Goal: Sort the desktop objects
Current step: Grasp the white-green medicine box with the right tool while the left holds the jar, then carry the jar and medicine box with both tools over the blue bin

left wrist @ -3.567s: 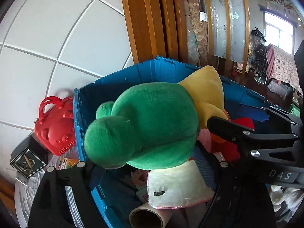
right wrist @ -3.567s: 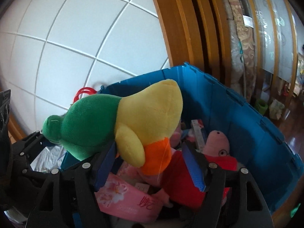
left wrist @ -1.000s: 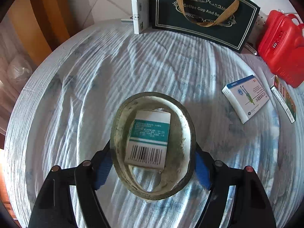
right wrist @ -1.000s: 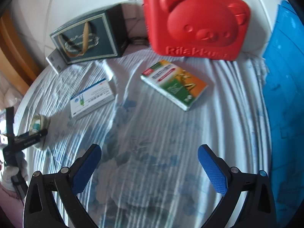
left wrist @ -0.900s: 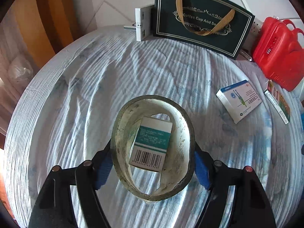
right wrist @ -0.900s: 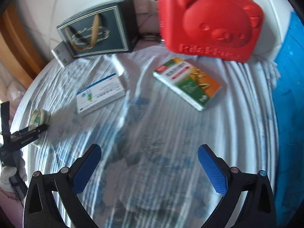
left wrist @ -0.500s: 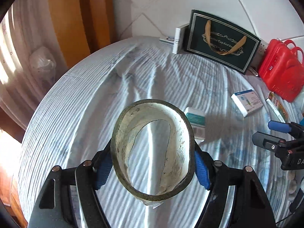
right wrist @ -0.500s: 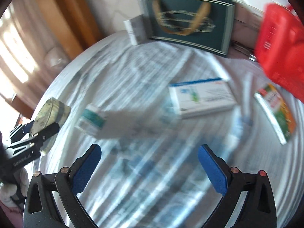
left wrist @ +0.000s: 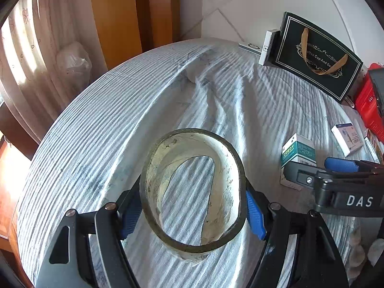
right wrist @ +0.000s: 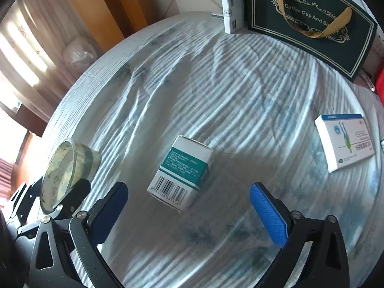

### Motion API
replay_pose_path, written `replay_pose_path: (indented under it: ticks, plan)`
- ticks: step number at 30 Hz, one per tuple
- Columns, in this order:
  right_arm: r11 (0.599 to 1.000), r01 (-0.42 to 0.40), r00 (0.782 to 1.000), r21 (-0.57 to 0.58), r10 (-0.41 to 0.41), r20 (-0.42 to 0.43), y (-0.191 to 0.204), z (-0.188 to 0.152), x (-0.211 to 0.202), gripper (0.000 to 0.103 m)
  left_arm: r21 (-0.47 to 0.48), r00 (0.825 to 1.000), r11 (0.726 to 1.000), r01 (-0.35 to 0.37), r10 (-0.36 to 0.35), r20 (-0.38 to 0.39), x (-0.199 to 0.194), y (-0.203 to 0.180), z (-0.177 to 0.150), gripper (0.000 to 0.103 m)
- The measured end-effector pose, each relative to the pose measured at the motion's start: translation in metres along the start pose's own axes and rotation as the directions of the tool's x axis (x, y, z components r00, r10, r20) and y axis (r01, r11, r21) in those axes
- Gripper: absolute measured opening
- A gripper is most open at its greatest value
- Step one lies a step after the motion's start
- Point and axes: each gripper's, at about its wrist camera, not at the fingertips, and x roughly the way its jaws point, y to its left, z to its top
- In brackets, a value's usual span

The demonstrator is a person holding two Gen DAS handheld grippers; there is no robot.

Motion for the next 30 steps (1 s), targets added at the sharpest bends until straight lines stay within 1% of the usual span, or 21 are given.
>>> replay_pose_path:
  ticks: [1, 3, 4, 5, 6, 8, 10, 12, 14, 17, 19, 23, 25, 27, 30]
  plan:
    - [1.0, 0.007, 1.0, 0.0, -0.007, 0.0, 0.001, 0.001, 0.003, 0.103, 0.0, 1.0, 1.0, 0.002, -0.002, -0.002, 0.002, 0.0, 0.0, 0.073]
    - [0.999, 0.029, 1.0, -0.019, -0.029, -0.002, 0.006, 0.001, 0.009, 0.083, -0.007, 1.0, 1.0, 0.018, -0.018, -0.007, 0.001, 0.002, -0.003, 0.073]
    - [0.999, 0.033, 0.999, -0.027, -0.033, -0.015, 0.007, 0.001, 0.012, 0.061, -0.007, 1.0, 1.0, 0.024, -0.024, -0.009, 0.0, 0.002, -0.004, 0.073]
    - [0.999, 0.033, 0.999, -0.029, -0.034, -0.034, 0.007, 0.0, 0.015, 0.048, -0.005, 1.0, 1.0, 0.026, -0.026, -0.01, -0.001, 0.002, -0.005, 0.073]
    - [0.999, 0.034, 0.999, -0.027, -0.035, -0.033, 0.007, -0.001, 0.014, 0.047, -0.001, 1.0, 1.0, 0.028, -0.028, -0.009, -0.003, 0.001, -0.005, 0.073]
    - [0.998, 0.052, 0.998, -0.042, -0.052, -0.017, 0.007, -0.004, 0.006, 0.039, 0.003, 0.999, 0.999, 0.039, -0.039, -0.004, -0.009, -0.002, -0.006, 0.073]
    - [0.998, 0.044, 0.999, -0.055, -0.044, -0.007, 0.008, -0.009, -0.006, 0.036, 0.009, 0.998, 0.998, 0.06, -0.06, 0.002, -0.02, -0.005, -0.007, 0.073]
    - [0.995, 0.053, 0.999, -0.083, -0.052, 0.01, 0.01, -0.015, -0.023, 0.036, 0.022, 0.997, 0.996, 0.082, -0.082, 0.009, -0.032, -0.01, -0.01, 0.073]
    - [0.993, 0.062, 0.998, -0.103, -0.058, 0.04, 0.01, -0.025, -0.047, 0.035, 0.049, 0.995, 0.994, 0.098, -0.099, 0.021, -0.047, -0.019, -0.014, 0.073]
    - [0.993, 0.063, 0.995, -0.102, -0.054, 0.088, 0.009, -0.039, -0.083, 0.035, 0.094, 0.99, 0.987, 0.13, -0.134, 0.045, -0.075, -0.035, -0.018, 0.073]
    - [0.992, 0.074, 0.989, -0.1, -0.06, 0.137, 0.009, -0.052, -0.115, 0.035, 0.125, 0.984, 0.98, 0.152, -0.162, 0.07, -0.098, -0.047, -0.02, 0.073]
    - [0.992, 0.105, 0.967, -0.071, -0.086, 0.239, 0.005, -0.078, -0.177, 0.035, 0.2, 0.965, 0.96, 0.198, -0.226, 0.132, -0.151, -0.074, -0.024, 0.073]
    - [0.991, 0.128, 0.951, -0.046, -0.11, 0.29, -0.001, -0.095, -0.212, 0.035, 0.242, 0.952, 0.946, 0.215, -0.259, 0.166, -0.178, -0.09, -0.027, 0.073]
    - [0.987, 0.162, 0.927, -0.015, -0.147, 0.345, -0.009, -0.113, -0.246, 0.035, 0.283, 0.934, 0.929, 0.239, -0.3, 0.193, -0.203, -0.108, -0.03, 0.073]
    - [0.982, 0.184, 0.895, 0.042, -0.185, 0.405, -0.025, -0.136, -0.288, 0.035, 0.348, 0.906, 0.898, 0.269, -0.359, 0.226, -0.238, -0.139, -0.036, 0.073]
